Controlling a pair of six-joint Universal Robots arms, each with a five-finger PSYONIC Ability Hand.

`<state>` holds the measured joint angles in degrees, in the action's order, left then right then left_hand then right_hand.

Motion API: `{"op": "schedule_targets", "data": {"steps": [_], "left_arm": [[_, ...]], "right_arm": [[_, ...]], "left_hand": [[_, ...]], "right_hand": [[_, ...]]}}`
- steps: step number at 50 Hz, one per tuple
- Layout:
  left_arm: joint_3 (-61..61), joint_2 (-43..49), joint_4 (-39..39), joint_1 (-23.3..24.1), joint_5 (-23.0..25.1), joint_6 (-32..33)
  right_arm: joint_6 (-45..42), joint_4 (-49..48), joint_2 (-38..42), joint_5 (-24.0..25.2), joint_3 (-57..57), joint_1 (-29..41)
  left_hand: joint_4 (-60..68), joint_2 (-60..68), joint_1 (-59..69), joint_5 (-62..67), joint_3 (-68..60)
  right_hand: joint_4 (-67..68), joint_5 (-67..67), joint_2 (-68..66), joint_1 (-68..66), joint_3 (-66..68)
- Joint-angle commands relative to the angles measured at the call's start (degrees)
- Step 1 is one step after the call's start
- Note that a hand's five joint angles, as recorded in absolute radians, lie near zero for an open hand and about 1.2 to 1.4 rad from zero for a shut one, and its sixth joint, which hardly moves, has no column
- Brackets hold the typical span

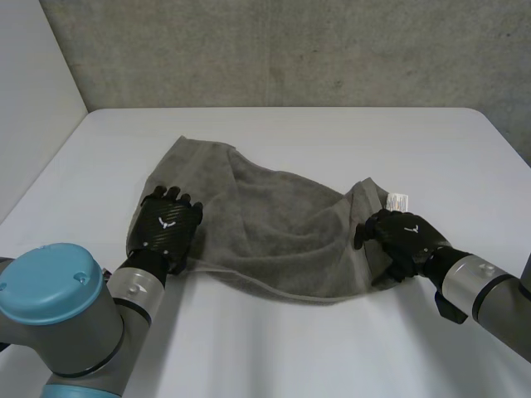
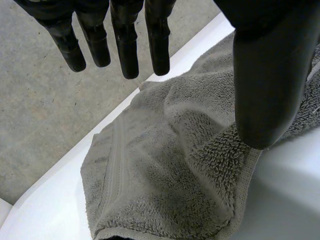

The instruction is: Fold the towel.

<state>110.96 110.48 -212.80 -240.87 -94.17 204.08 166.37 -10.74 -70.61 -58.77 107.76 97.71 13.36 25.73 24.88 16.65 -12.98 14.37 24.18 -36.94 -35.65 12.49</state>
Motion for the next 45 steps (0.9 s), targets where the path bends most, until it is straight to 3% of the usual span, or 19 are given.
{"op": "schedule_targets", "data": {"steps": [1, 15, 17, 19, 34, 42, 44, 45], "left_arm": [[0.0, 0.0, -0.1, -0.3, 0.0, 0.0], [-0.5, 0.4, 1.5, -0.7, 0.9, 0.1], [-0.7, 0.4, 2.8, -1.3, 2.5, 0.0], [-0.9, 0.4, 3.4, -1.7, 3.4, -0.1], [-0.8, -0.2, 4.0, -2.9, 4.8, -0.3], [-0.3, -2.4, 4.3, -2.9, 4.8, -1.9], [-0.2, -3.4, 5.4, -2.9, 4.9, -3.6], [-0.2, -3.4, 5.4, -2.9, 4.9, -3.6]], "right_arm": [[-0.2, 0.8, 0.2, -0.6, 0.3, 0.2], [-1.6, 1.6, -1.2, -0.2, 2.2, 3.5], [-2.5, 1.5, -0.5, -0.4, 2.3, 5.2], [-2.6, 1.1, -0.1, -0.4, 2.3, 5.7], [-2.5, -1.9, 6.4, -1.1, -0.7, 10.1], [-2.9, -2.1, 9.4, -3.8, -3.0, 10.6], [-2.8, -2.5, 10.0, -3.9, -3.7, 10.5], [-2.8, -2.5, 10.0, -3.9, -3.7, 10.5]], "left_hand": [[-3.4, 0.8, 1.6, -0.1, 3.0], [-3.4, 2.8, 3.7, 1.9, 3.0], [-3.4, 14.2, 15.0, 13.3, 3.0], [-3.4, 17.1, 17.9, 16.2, 3.0], [-3.4, 8.0, 8.9, 7.1, 3.0], [-3.4, 2.6, 3.5, 1.7, 3.0], [-3.4, -4.4, -3.5, -5.3, 3.0], [-3.4, -4.4, -3.6, -5.3, 3.0]], "right_hand": [[-4.4, -1.9, 4.7, 3.4, -2.5], [-4.4, -0.9, 3.6, 2.4, -2.5], [-4.4, -0.9, 3.6, 2.4, -2.5], [-4.4, -0.7, 3.5, 2.2, -2.5], [-4.4, 7.4, -4.6, -5.9, -2.5], [-4.4, 25.9, -23.1, -24.4, -2.5], [-4.4, 42.6, -39.8, -41.1, -2.5], [-4.4, 42.7, -39.9, -41.2, -2.5]]}}
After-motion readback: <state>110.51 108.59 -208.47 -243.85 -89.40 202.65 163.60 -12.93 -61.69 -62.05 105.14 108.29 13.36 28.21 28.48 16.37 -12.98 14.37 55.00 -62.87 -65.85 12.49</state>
